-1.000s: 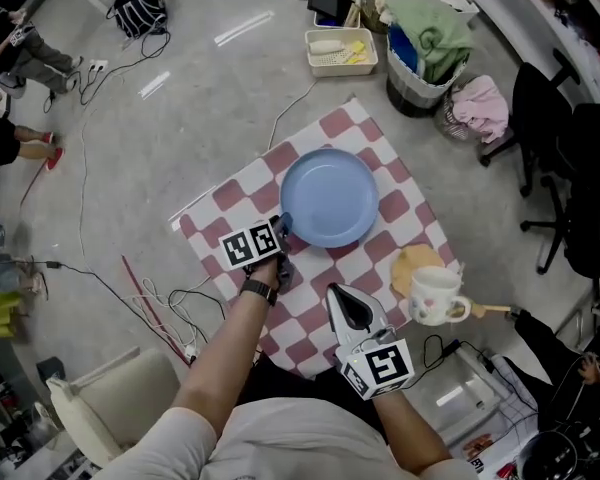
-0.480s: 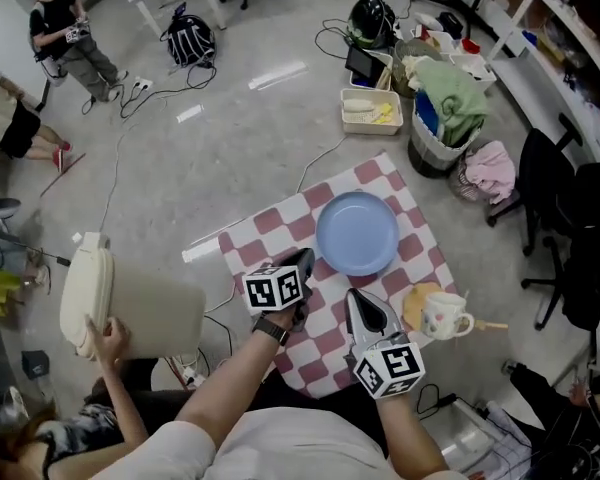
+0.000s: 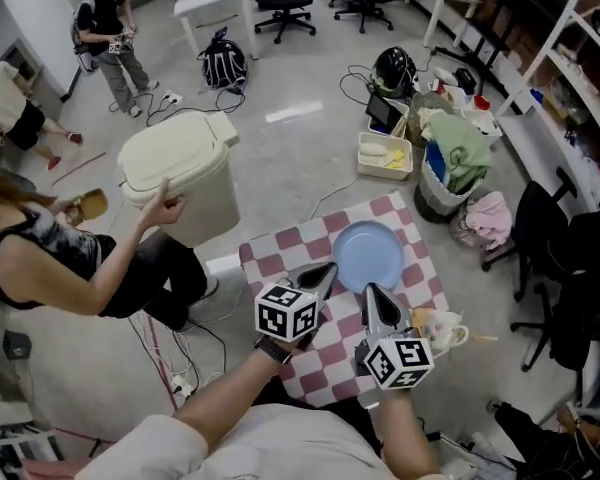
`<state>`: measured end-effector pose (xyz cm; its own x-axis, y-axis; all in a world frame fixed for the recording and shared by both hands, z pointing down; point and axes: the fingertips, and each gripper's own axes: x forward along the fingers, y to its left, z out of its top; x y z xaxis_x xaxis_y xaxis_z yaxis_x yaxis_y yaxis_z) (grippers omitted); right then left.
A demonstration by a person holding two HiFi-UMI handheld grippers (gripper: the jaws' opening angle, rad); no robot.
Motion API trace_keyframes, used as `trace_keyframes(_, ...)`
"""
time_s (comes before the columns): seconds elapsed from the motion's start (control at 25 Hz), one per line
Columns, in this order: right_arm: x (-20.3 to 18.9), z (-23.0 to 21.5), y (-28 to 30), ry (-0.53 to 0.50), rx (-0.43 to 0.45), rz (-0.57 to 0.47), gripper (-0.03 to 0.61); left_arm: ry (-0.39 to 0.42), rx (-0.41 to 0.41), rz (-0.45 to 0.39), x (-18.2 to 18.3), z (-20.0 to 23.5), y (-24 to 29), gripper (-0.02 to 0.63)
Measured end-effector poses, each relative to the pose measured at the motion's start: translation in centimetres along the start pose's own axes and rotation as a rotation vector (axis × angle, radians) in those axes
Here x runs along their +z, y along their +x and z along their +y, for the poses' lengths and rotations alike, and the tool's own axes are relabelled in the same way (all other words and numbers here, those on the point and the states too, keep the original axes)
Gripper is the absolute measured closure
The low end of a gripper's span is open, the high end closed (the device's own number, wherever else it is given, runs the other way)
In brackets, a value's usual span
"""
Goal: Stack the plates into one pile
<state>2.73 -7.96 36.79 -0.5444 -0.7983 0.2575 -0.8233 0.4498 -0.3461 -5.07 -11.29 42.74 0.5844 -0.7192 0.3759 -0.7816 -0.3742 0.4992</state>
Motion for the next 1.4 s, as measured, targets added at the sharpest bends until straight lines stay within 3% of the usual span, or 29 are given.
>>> trace_keyframes(0.64, 10.8, 5.1, -2.4, -0.102, 0.035, -0.206, 0.569, 0.212, -0.119, -0.221, 10.2, -7.8, -8.0, 0.607)
trace_keyframes(0.92, 12.7, 6.4, -3.7, -0.135, 0.034, -0.258, 0.569, 0.249, -0.14, -0.259, 11.3, -9.3, -9.3, 0.607)
trace_keyframes(1.4, 12.7, 6.4, -5.3, -0.149, 0.009, -0.272, 0.569, 0.274, -0.16, -0.264, 11.0, -11.0, -9.4, 0.607)
